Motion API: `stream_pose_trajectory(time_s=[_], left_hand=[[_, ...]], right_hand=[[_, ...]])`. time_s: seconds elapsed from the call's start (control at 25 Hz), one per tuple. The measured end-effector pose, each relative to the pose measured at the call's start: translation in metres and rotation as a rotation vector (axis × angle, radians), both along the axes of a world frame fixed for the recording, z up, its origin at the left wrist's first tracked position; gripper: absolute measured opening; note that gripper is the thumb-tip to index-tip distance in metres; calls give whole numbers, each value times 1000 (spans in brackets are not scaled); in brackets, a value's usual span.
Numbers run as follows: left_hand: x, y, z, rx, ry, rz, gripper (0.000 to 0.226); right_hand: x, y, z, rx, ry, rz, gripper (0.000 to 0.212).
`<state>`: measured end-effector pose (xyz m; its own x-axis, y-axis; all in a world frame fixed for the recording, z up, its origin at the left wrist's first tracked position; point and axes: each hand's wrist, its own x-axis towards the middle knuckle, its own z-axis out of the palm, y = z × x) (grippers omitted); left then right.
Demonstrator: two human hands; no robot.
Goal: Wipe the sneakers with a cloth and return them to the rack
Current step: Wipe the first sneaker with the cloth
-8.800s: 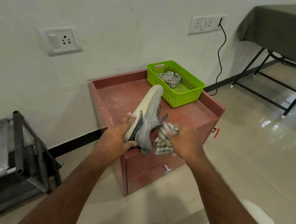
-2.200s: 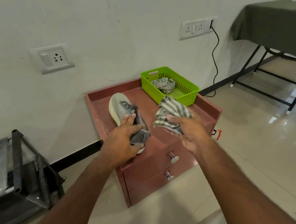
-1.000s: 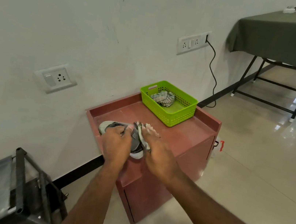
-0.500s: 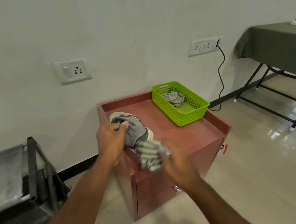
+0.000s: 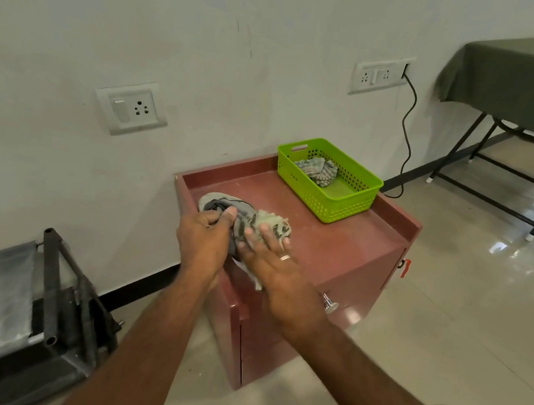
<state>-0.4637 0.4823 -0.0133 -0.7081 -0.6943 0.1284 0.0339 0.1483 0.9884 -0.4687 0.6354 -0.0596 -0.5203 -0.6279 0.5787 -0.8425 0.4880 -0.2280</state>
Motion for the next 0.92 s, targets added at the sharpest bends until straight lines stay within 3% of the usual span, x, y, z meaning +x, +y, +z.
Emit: stream_pose_trajectory(time_s=[0.12,0.2,0.28,0.4,0.44,0.52,0.6,0.64,0.72,0.8,0.84,0.92], left_hand=[[-1,3,-1,-9,-17,3,22],[1,-1,-5,-44,-29,4,33],[7,-4,-4,-68,-46,-20,44],[15,-4,-3,-111,-63,-93,54],[17,-5,-4,-114,-55,-111,55],[18,-10,-9,-111,-26,-125,51],[20,-14,-13,-162,-28,-150,49],[22,-15,-14,-229,-44,-186,46],[32,-4,-11,-418,-93,-353,24],[43,12,-9,-532,-155,-587,6],[46,17,-8,-497,-151,-646,12],[45,16,-5,-272,-79,-544,22]], right_hand=[[6,2,1,178,144,0,47],[9,8,5,199,5,207,40],[17,17,14,44,-213,376,32],[13,25,28,-519,-367,56,39],[10,25,30,-611,-365,-34,48],[11,21,26,-528,-342,18,56],[11,16,11,-338,-389,77,47],[5,15,5,-344,-431,12,41],[-11,15,2,-524,-609,-246,29],[-21,20,10,-730,-792,-373,26],[-22,22,14,-785,-838,-374,26],[-18,22,19,-741,-765,-312,27]])
